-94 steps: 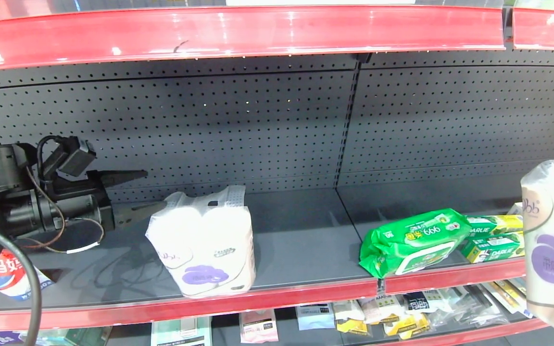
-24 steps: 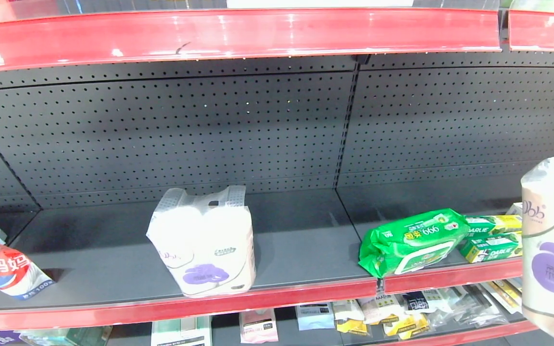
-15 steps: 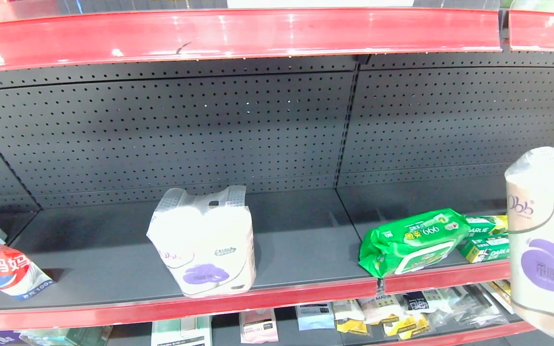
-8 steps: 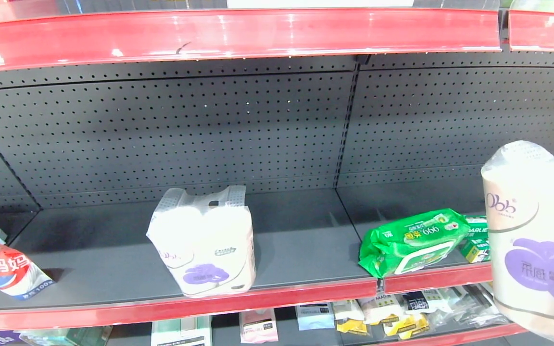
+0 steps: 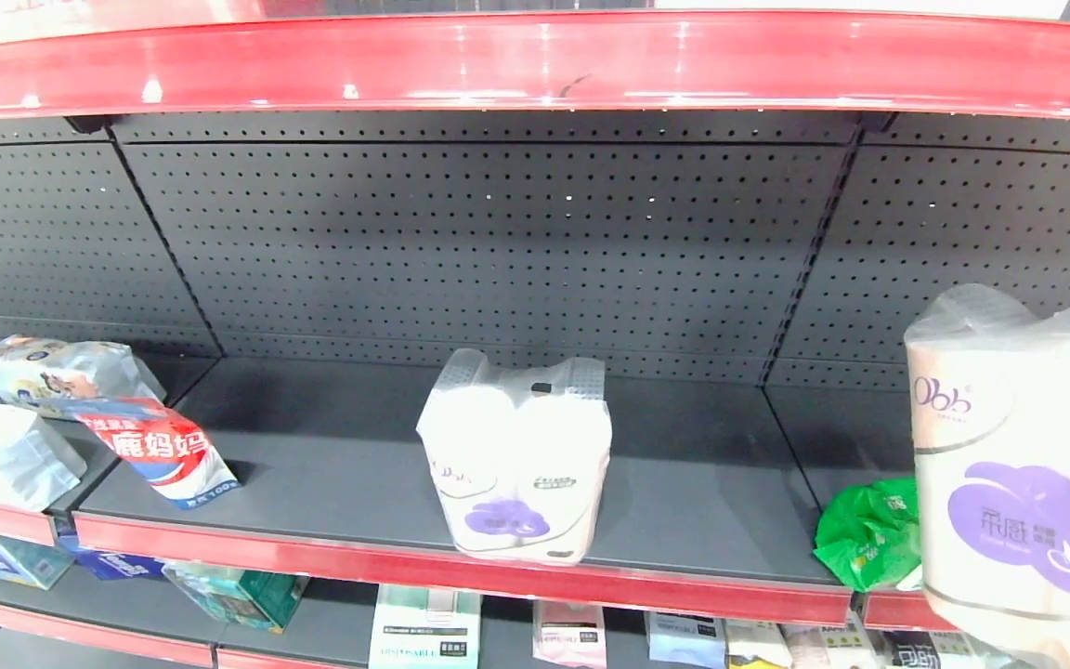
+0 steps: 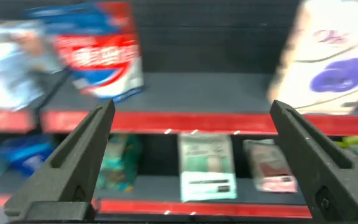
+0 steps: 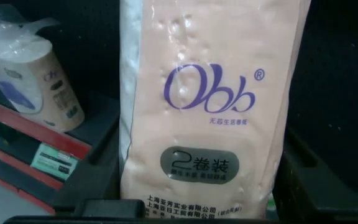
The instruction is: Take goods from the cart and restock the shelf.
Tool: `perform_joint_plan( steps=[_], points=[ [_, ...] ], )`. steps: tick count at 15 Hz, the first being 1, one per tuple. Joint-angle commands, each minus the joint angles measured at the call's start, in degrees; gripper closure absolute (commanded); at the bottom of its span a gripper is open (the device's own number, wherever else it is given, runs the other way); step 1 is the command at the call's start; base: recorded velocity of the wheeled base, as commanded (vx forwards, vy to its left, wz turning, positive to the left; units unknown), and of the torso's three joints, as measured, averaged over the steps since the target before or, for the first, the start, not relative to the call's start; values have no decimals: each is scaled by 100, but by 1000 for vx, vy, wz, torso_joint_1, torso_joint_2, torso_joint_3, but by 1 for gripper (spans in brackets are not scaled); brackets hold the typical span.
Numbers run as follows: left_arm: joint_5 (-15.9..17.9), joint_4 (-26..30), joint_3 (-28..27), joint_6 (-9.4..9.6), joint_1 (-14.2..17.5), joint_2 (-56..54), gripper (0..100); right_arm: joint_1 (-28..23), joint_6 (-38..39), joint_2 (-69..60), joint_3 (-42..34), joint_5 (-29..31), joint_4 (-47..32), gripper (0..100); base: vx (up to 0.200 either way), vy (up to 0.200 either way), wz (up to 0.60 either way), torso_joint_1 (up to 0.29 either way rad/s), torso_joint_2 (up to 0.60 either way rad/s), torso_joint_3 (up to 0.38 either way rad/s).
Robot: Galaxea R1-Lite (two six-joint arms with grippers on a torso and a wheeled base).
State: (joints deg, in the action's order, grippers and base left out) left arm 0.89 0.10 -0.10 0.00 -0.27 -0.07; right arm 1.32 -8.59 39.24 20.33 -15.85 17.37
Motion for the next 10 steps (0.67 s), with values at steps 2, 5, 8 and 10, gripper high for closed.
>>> perform_joint_plan(
  steps=[2,5,8,10],
  points=[
    [-1,-1,1,0,0,7,0,0,165,215,58,-182,-6,100,0,0,0,0,0,0],
    [-1,-1,1,0,0,7,0,220,323,743,217,-384,38,100,0,0,0,0,0,0],
    [-1,-1,1,0,0,7,0,791,587,1174,348,-384,38,100,0,0,0,0,0,0],
    [-1,-1,1,0,0,7,0,870,631,1543,463,-384,135,100,0,0,0,0,0,0]
  ],
)
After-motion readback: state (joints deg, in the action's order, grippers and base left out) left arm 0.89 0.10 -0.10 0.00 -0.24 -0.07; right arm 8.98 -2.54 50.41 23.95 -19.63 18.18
